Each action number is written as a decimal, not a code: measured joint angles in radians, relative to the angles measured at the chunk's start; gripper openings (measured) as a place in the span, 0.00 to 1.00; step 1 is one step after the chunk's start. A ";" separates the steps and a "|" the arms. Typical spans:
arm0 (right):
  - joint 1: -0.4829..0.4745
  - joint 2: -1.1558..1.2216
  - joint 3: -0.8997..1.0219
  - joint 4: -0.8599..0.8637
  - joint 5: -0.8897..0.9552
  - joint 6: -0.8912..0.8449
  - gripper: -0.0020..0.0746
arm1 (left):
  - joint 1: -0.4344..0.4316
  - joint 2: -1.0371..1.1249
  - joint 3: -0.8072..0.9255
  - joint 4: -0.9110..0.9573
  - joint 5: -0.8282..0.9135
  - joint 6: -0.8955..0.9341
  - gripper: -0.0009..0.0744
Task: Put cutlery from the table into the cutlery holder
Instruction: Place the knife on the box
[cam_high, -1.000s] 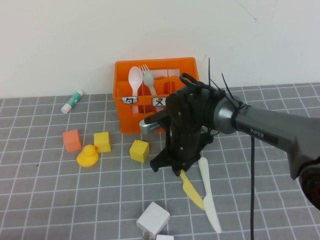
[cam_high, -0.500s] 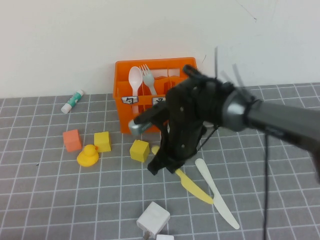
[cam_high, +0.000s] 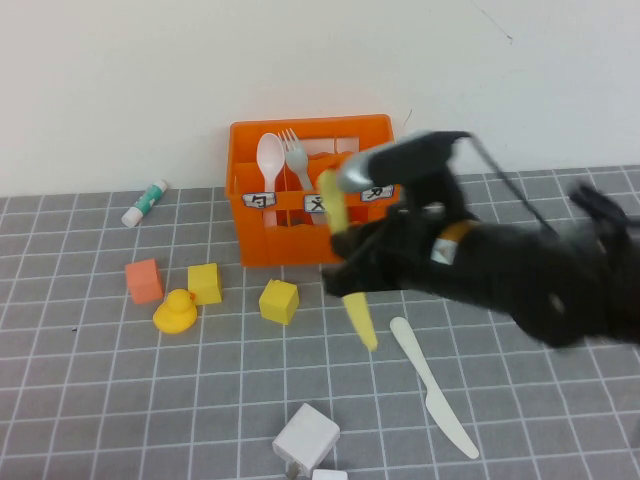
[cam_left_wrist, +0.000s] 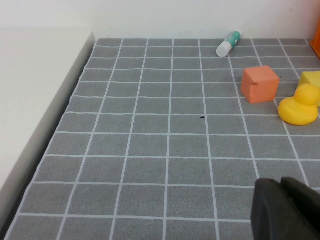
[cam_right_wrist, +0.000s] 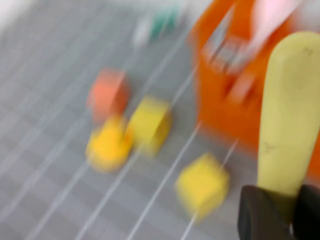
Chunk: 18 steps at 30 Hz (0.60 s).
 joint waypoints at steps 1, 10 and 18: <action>0.000 -0.010 0.043 0.009 -0.092 0.000 0.20 | 0.000 0.000 0.000 0.000 0.000 0.000 0.01; -0.055 -0.019 0.120 -0.014 -0.610 -0.014 0.20 | 0.000 0.000 0.000 0.000 0.000 0.004 0.01; -0.129 0.068 -0.073 -0.021 -0.619 -0.016 0.20 | 0.000 0.000 0.000 -0.002 0.000 0.004 0.01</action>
